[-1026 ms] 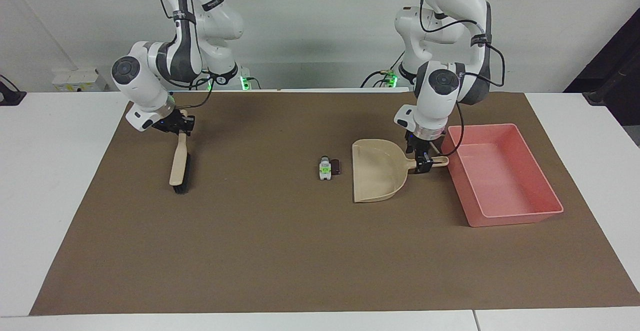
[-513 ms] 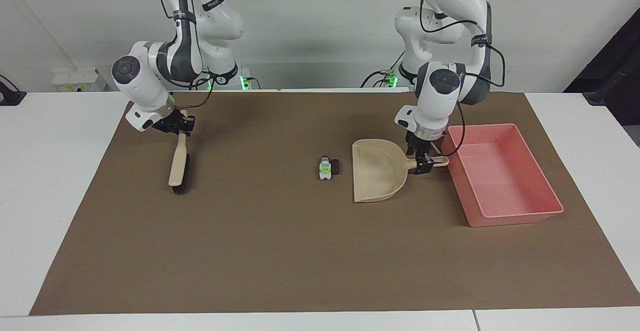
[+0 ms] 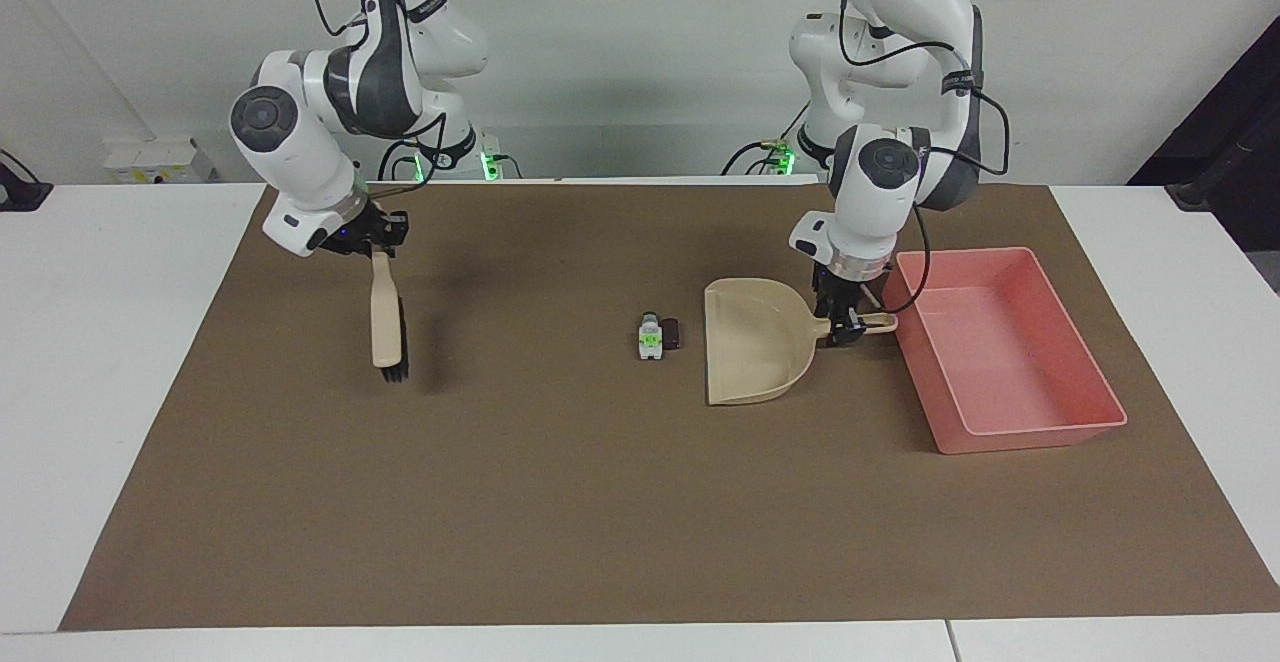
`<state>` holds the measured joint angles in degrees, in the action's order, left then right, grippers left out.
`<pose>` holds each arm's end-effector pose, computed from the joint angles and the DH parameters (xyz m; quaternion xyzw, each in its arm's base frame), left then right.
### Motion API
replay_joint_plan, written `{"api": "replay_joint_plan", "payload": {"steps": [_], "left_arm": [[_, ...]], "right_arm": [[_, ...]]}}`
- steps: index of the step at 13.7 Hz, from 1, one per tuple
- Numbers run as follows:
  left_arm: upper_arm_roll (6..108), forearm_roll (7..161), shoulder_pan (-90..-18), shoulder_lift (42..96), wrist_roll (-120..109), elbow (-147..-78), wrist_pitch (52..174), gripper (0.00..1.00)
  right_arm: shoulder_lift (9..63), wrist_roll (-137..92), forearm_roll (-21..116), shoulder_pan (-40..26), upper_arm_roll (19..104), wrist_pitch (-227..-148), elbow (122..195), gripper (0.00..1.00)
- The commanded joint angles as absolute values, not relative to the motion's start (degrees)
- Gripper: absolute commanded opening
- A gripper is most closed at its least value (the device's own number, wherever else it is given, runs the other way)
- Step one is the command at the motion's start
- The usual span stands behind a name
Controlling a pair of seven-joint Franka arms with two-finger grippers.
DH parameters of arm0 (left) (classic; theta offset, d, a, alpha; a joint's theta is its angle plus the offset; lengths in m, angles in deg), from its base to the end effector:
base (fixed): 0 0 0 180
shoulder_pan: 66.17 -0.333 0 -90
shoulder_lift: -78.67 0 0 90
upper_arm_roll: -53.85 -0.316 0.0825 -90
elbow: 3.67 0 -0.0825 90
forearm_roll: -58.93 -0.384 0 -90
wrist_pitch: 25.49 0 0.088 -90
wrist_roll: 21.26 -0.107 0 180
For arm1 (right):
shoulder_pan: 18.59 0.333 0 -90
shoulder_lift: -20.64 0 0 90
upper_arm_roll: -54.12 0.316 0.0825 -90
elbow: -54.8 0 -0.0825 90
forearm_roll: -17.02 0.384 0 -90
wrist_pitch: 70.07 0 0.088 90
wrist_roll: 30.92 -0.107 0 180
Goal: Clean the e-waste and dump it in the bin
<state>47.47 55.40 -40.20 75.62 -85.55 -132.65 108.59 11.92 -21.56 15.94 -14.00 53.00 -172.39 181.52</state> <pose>0.5010 -0.1774 0.3448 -0.7292 0.6836 -0.0070 0.0304 0.4665 0.0265 0.4236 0.9840 0.1142 -0.1366 0.0004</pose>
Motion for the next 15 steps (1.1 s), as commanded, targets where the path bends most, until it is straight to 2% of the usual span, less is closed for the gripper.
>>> {"api": "replay_joint_plan", "payload": {"steps": [1, 5, 7, 11, 15], "left_arm": [[47.1, 53.9, -40.2, 76.3, -86.5, -131.6, 108.9, 0.00], [47.0, 53.7, -39.5, 73.6, -88.7, -122.2, 97.7, 0.00], [47.1, 50.3, -38.0, 73.7, -88.8, -122.5, 96.9, 0.00], [47.1, 46.0, -34.2, 74.5, -88.5, -124.8, 95.9, 0.00], [47.1, 45.6, -33.2, 75.2, -88.4, -126.7, 95.6, 0.00]], "right_arm": [[13.7, -30.3, 16.3, -5.4, 53.2, -170.3, 178.7, 0.00], [16.9, -41.3, 21.0, 2.8, 53.2, -171.9, 178.2, 0.00], [17.7, -44.8, 21.2, 4.4, 53.2, -174.9, 178.3, 0.00], [18.4, -45.2, 23.7, 5.2, 53.2, -175.7, 178.5, 0.00], [20.6, -48.5, 24.4, 8.6, 53.3, -178.5, 178.5, 0.00]]}}
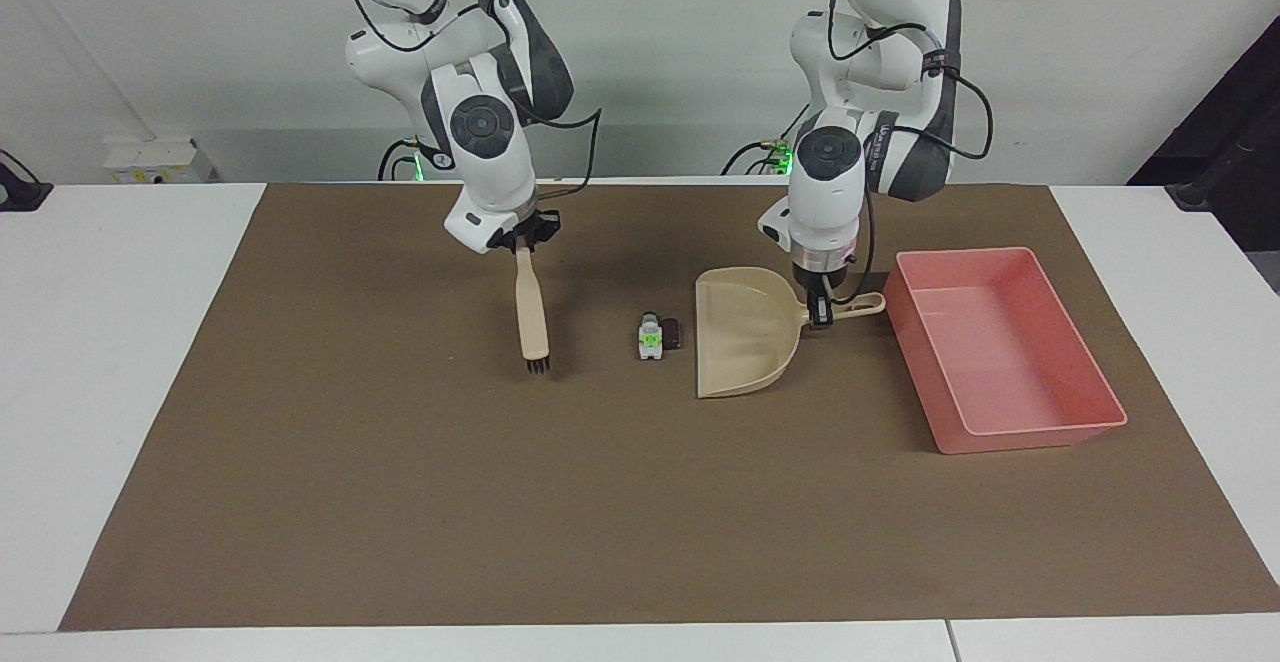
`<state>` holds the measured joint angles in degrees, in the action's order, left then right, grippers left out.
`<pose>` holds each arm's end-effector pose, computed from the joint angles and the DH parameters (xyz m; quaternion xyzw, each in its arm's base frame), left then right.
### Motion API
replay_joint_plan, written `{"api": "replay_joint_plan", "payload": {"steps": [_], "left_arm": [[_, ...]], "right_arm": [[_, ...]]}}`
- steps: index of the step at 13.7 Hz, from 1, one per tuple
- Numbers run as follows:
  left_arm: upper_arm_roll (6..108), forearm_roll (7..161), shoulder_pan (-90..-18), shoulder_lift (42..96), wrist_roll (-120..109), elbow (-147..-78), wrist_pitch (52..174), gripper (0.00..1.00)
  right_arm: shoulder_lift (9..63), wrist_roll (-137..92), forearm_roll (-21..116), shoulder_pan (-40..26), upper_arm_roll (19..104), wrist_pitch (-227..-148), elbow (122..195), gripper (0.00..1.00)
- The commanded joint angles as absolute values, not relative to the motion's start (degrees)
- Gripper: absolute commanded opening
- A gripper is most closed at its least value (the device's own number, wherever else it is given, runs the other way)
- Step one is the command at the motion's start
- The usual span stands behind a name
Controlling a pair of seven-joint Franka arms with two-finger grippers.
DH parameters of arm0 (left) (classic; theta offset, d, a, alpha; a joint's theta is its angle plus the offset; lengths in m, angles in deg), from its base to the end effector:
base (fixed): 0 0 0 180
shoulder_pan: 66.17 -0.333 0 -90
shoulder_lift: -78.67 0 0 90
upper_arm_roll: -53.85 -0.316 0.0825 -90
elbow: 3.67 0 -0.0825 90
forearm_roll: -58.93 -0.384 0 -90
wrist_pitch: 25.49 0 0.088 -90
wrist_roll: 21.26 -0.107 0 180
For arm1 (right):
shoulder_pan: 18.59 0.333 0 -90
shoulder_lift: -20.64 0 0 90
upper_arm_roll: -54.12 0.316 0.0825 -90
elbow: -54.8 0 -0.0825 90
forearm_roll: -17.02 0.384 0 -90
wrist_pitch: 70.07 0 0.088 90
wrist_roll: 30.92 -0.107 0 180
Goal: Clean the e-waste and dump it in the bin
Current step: 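Bring the brush with the right gripper toward the component beside the dustpan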
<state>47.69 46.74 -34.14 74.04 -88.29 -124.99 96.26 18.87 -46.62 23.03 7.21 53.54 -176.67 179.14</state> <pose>0.4966 -0.2309 0.3706 -0.6415 0.7607 0.0666 0.0738 0.4454 0.2187 0.3875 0.9873 0.0604 -0.1467 0.0037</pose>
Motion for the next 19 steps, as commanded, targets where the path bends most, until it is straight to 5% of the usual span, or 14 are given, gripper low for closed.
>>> {"api": "replay_joint_plan", "payload": {"steps": [1, 11, 19], "left_arm": [[47.0, 45.5, -32.3, 75.9, -88.2, -127.9, 95.9, 0.00], [47.0, 45.5, -32.2, 77.0, -87.5, -129.8, 95.5, 0.00], [47.0, 45.5, -32.2, 77.0, -87.0, -129.9, 95.4, 0.00]], "right_arm": [[21.7, -49.4, 25.6, 10.3, 53.3, -179.7, 178.5, 0.00], [31.3, -57.3, 25.9, 16.0, 53.5, -184.3, 172.7, 0.00], [33.5, -60.8, 29.9, 18.8, 54.6, -185.8, 170.2, 0.00]]}}
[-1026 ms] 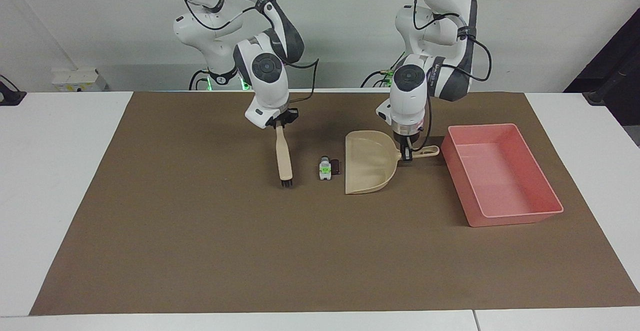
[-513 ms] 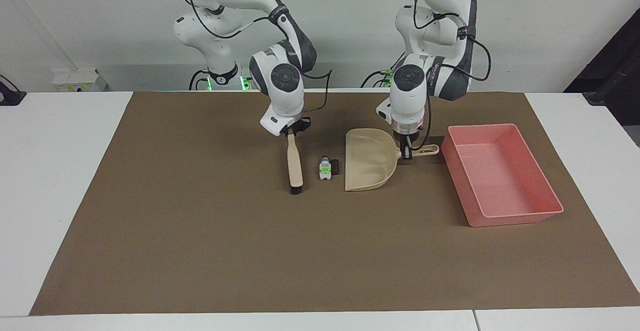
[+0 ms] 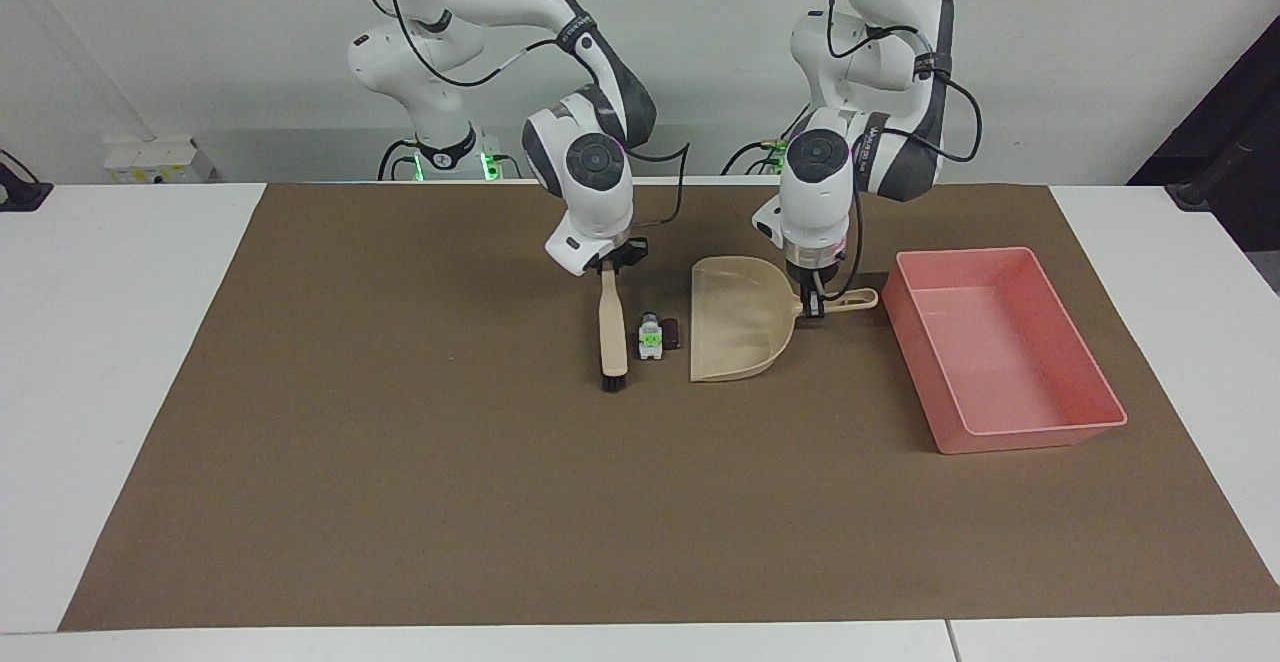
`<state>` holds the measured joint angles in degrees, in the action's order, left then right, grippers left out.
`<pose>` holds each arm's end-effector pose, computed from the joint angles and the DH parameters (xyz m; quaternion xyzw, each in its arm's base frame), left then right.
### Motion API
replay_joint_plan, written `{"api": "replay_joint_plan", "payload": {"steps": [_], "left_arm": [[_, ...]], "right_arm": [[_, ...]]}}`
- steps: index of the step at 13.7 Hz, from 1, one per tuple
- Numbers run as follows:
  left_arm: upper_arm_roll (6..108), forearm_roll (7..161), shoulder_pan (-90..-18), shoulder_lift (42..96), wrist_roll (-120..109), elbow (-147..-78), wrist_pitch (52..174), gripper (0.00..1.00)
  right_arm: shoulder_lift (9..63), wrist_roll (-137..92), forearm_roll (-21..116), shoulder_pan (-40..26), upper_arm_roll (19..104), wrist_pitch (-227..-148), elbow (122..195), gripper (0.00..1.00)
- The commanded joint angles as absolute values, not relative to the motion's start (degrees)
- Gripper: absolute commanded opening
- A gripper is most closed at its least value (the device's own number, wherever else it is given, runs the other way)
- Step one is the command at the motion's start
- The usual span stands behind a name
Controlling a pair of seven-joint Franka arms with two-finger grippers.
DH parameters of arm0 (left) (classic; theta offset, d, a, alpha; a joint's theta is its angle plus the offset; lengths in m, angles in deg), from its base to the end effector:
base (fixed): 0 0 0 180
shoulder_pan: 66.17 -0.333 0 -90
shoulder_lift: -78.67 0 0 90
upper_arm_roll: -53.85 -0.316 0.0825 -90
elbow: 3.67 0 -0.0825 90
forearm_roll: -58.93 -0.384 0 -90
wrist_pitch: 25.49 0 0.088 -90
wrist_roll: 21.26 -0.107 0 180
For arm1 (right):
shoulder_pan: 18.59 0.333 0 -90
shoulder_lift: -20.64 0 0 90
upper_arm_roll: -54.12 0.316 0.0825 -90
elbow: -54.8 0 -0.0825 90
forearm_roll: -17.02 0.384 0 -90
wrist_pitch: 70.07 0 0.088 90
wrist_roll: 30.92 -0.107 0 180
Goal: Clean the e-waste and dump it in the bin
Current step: 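Bring the brush with the right gripper toward the component beside the dustpan, then sweep the green component into the dustpan with the brush in the right gripper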
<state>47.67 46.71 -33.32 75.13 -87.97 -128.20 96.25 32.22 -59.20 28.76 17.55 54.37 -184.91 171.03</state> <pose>0.4789 -0.2303 0.3565 -0.6366 0.7639 0.0826 0.0663 0.4441 0.3425 0.3328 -0.9896 -0.0169 0.1419 0.0141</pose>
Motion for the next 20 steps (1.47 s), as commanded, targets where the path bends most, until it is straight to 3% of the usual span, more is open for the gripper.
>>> {"api": "replay_joint_plan", "payload": {"steps": [1, 11, 20], "left_arm": [[47.0, 45.5, -32.2, 77.0, -87.0, -129.8, 95.4, 0.00], [47.1, 45.4, -32.2, 77.0, -86.9, -129.8, 95.5, 0.00], [47.2, 45.4, -32.8, 76.9, -87.1, -129.8, 97.1, 0.00]], "right_arm": [[34.3, -61.3, 29.9, 19.4, 54.6, -186.4, 170.2, 0.00], [39.4, -67.2, 33.0, 22.5, 55.0, -186.6, 161.9, 0.00], [39.9, -71.9, 36.0, 25.3, 55.2, -189.6, 160.5, 0.00]]}}
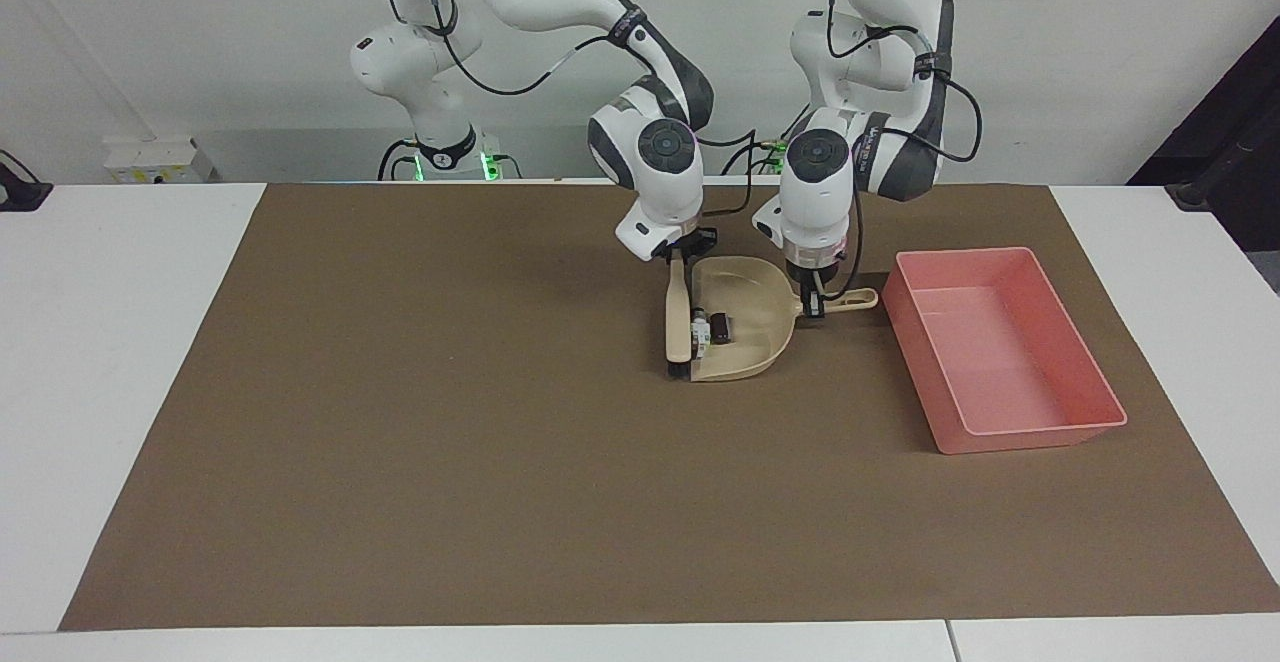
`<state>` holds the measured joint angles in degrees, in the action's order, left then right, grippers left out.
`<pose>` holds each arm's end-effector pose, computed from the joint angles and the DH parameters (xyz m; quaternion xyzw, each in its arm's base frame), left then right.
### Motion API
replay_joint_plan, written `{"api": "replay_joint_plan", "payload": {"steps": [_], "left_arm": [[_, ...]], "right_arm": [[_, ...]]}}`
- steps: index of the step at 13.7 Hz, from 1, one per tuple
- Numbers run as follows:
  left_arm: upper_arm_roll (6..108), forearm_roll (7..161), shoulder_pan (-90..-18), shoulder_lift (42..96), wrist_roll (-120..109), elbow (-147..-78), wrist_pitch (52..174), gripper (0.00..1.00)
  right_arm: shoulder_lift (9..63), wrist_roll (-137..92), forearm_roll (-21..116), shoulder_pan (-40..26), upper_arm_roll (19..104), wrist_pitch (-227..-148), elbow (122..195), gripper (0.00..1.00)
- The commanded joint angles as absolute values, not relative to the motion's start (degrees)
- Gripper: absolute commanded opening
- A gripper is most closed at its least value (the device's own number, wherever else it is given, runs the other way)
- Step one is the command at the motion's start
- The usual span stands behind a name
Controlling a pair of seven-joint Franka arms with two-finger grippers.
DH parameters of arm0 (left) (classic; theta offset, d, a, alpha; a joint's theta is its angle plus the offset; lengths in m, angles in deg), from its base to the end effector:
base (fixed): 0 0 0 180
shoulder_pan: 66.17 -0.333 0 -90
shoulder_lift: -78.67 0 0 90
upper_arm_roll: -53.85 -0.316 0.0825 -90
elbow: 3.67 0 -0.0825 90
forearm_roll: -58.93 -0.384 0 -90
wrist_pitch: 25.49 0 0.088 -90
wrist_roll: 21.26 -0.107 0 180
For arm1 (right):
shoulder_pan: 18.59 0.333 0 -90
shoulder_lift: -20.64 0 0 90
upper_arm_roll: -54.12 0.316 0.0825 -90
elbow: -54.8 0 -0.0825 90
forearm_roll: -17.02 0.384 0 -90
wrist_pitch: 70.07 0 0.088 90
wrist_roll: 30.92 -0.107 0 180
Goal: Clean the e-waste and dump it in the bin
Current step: 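Sweep the green component into the dustpan with the brush in the right gripper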
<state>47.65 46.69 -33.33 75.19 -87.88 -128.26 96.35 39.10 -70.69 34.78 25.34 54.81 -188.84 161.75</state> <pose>0.4789 -0.2300 0.3567 -0.6373 0.7634 0.0818 0.0667 0.4274 0.4433 0.3370 -0.9887 0.0404 0.1316 0.0598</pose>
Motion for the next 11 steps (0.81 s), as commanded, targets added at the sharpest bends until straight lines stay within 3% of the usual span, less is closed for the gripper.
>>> {"api": "replay_joint_plan", "payload": {"steps": [1, 7, 11], "left_arm": [[47.2, 45.4, -32.9, 76.9, -87.1, -129.8, 97.3, 0.00], [47.3, 45.4, -32.9, 76.9, -88.1, -129.9, 98.2, 0.00], [47.3, 45.4, -33.6, 77.2, -87.9, -132.1, 101.7, 0.00]], "right_arm": [[40.1, -72.3, 36.0, 25.4, 55.2, -189.6, 160.2, 0.00], [41.2, -75.3, 36.0, 26.7, 55.3, -189.1, 157.1, 0.00], [40.7, -74.1, 33.6, 25.8, 55.0, -184.4, 156.8, 0.00]]}}
